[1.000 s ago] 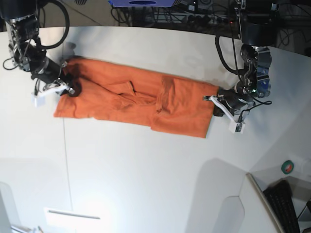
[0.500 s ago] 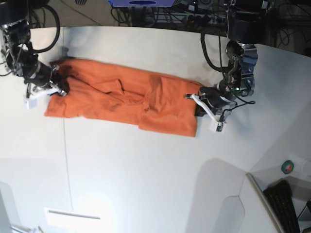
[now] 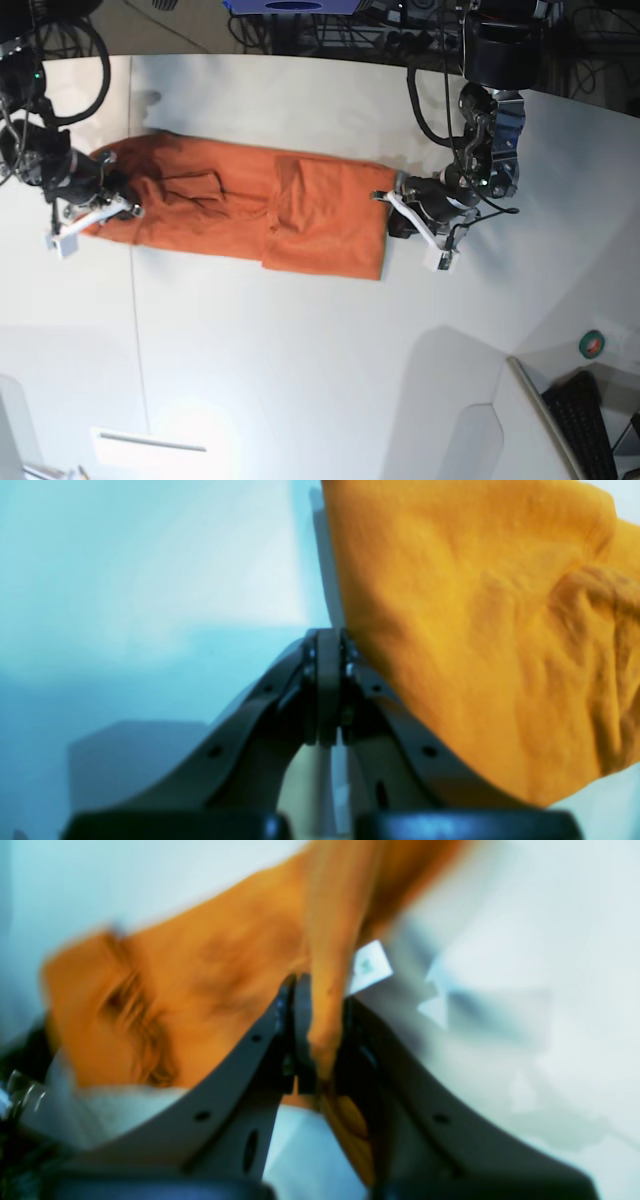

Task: Layout the t-shirt on the table in an organized manner, then fold the t-shirt properly
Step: 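Lift the strip end with the right gripper and fold it toward the left gripper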

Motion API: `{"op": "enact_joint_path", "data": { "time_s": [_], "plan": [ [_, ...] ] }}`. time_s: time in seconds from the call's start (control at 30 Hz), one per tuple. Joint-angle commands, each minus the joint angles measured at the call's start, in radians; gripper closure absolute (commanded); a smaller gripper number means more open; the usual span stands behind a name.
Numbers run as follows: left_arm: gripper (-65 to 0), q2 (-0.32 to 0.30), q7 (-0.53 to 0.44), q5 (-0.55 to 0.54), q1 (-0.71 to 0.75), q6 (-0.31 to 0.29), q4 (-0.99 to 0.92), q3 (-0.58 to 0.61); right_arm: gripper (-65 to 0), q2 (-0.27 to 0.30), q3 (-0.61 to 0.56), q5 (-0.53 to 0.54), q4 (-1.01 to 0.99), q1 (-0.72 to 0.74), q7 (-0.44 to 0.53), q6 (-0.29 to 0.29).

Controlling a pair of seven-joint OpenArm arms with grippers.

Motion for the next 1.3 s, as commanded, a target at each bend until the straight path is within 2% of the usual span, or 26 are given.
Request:
{"op": "enact_joint_path", "data": {
  "time_s": [0.0, 0.07, 0.17, 0.3, 0.47, 0.57, 0.67, 0.87, 1.03, 1.1, 1.27],
  "plan": [
    [0.0, -0.004, 0.048, 0.024, -0.003, 0.007, 0.002, 0.000, 0.0, 0.016, -0.009, -0.005, 0.038, 0.015, 0.013, -0.031],
    [0.0, -0.004, 0.045, 0.027, -0.008, 0.007, -0.004, 0.000, 0.0, -0.002, -0.072, -0.067, 0.088, 0.033, 0.012, -0.086],
    [0.0, -0.004, 0.042, 0.033, -0.009, 0.013, -0.006, 0.007, 0.0, -0.039, -0.151, -0.142, 0.118, 0.065, 0.010, -0.116],
    [0.0, -0.004, 0.042, 0.035, -0.019, 0.013, -0.007, 0.011, 0.0, -0.100, -0.216, -0.143, 0.115, 0.130, -0.047, -0.116],
    [0.0, -0.003, 0.047, 0.035, -0.023, 0.013, -0.015, 0.012, 0.0, -0.166, -0.266, -0.145, 0.114, 0.185, -0.062, -0.120],
    [0.0, 0.002, 0.047, 0.035, -0.017, 0.013, -0.015, 0.018, 0.0, -0.203, -0.305, -0.145, 0.112, 0.219, -0.062, -0.194],
    [0.0, 0.002, 0.047, 0.035, -0.011, 0.013, -0.012, 0.078, 0.0, -0.211, -0.363, -0.145, 0.112, 0.263, -0.059, -0.226],
    [0.0, 0.003, 0.047, 0.024, 0.015, 0.013, 0.006, 0.095, 0.0, -0.286, -0.391, -0.146, 0.055, 0.294, -0.057, -0.237],
    [0.0, 0.003, 0.047, 0.024, 0.015, 0.013, 0.005, 0.093, 0.0, -0.324, -0.417, -0.153, 0.023, 0.303, -0.057, -0.234],
    [0.0, 0.003, 0.048, 0.024, 0.017, 0.013, 0.008, 0.093, 0.0, -0.338, -0.444, -0.202, 0.023, 0.305, -0.044, -0.234],
    [0.0, 0.002, 0.048, 0.024, 0.032, 0.013, 0.010, 0.092, 0.0, -0.432, -0.461, -0.355, -0.011, 0.305, -0.022, -0.232]
  ]
}}
